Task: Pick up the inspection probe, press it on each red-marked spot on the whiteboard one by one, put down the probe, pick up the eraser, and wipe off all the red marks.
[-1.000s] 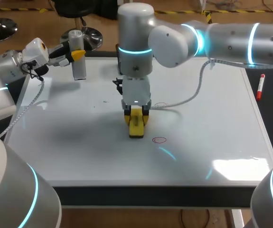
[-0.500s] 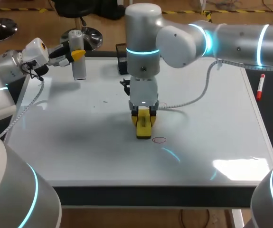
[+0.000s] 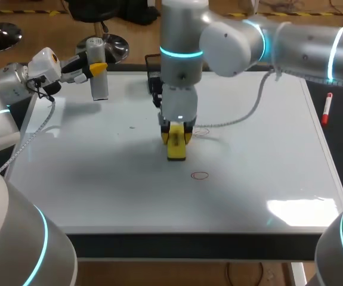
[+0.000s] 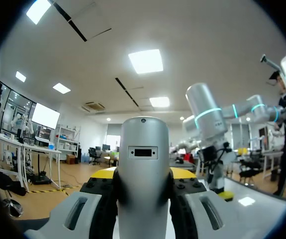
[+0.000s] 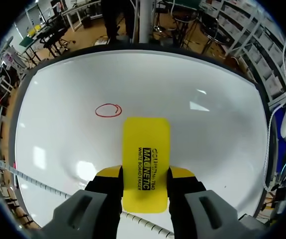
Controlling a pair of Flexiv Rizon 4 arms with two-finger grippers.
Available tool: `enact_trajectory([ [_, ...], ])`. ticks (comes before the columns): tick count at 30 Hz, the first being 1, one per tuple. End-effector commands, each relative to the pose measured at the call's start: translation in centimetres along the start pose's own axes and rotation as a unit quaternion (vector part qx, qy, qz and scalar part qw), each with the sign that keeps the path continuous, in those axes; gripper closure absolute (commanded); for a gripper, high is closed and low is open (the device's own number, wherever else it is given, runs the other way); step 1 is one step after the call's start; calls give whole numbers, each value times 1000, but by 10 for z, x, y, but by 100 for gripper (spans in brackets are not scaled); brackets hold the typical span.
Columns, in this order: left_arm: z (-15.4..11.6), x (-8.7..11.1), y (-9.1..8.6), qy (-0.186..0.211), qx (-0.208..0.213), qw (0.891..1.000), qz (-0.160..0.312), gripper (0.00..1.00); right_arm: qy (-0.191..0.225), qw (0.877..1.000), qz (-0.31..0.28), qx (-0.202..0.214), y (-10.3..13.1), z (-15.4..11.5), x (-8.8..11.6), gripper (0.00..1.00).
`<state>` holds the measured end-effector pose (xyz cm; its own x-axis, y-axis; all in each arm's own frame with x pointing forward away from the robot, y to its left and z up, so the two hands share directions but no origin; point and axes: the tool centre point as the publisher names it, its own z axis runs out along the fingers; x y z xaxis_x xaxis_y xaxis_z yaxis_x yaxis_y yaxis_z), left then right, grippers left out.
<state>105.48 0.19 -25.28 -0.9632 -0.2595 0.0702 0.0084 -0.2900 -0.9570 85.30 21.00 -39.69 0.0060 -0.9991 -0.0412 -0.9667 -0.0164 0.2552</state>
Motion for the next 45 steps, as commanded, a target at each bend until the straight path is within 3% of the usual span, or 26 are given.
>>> enact_trajectory([
  [1,0,-1,0,1,1,1000,0,100,10,1000,-3,6,-5,-36,10,100],
  [11,0,-1,0,1,1,1000,0,100,16,1000,22,5,-22,-51,40,100],
  [18,0,-1,0,1,1,1000,0,100,1,997,75,-16,-34,-45,87,100],
  [28,0,-1,0,1,1,1000,0,100,-3,990,138,-16,-47,-46,141,100],
  [38,0,-1,0,1,1,1000,0,100,8,977,209,39,-50,-58,205,100],
  [45,0,-1,0,1,1,1000,0,100,5,967,247,66,-50,-63,239,100],
])
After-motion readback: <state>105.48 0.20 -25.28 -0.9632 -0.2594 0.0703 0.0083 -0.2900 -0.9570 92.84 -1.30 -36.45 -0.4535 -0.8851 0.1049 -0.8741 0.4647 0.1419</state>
